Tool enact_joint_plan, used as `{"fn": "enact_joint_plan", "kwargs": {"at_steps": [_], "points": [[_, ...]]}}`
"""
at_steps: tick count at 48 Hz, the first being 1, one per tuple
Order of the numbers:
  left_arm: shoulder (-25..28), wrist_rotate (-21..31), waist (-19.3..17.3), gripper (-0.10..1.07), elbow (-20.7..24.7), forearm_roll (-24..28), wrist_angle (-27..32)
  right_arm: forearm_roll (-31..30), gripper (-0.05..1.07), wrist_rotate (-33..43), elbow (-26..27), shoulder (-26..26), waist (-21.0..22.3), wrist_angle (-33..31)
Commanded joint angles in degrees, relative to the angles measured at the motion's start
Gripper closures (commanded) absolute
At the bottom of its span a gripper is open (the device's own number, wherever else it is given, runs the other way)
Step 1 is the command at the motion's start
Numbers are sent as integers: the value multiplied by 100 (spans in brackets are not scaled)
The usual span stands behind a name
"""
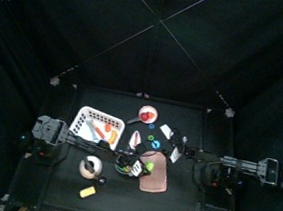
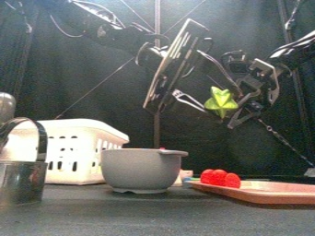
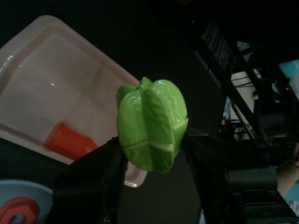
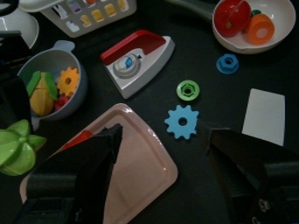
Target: Place starfruit in plate
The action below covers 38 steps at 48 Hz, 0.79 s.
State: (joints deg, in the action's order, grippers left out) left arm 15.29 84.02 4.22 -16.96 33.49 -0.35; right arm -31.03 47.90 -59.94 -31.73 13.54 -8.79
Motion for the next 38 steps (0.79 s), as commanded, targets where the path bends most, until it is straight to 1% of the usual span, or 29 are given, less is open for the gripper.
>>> {"fn": "enact_joint_plan", "kwargs": {"at_steps": [1,11,20,25,38], "points": [[-26,-18,-62,24,229,0,-53,9,4,9,53,-70,18,53],[70,-44,-158,18,281,-220,-79,9,4,9,62,-62,9,53],[149,-44,-185,3,264,-264,-132,9,4,9,44,-70,18,53],[176,-35,-193,-3,290,-272,-132,9,4,9,53,-70,9,53],[44,-62,-229,-4,308,-237,-132,0,4,0,44,-62,9,53]]}}
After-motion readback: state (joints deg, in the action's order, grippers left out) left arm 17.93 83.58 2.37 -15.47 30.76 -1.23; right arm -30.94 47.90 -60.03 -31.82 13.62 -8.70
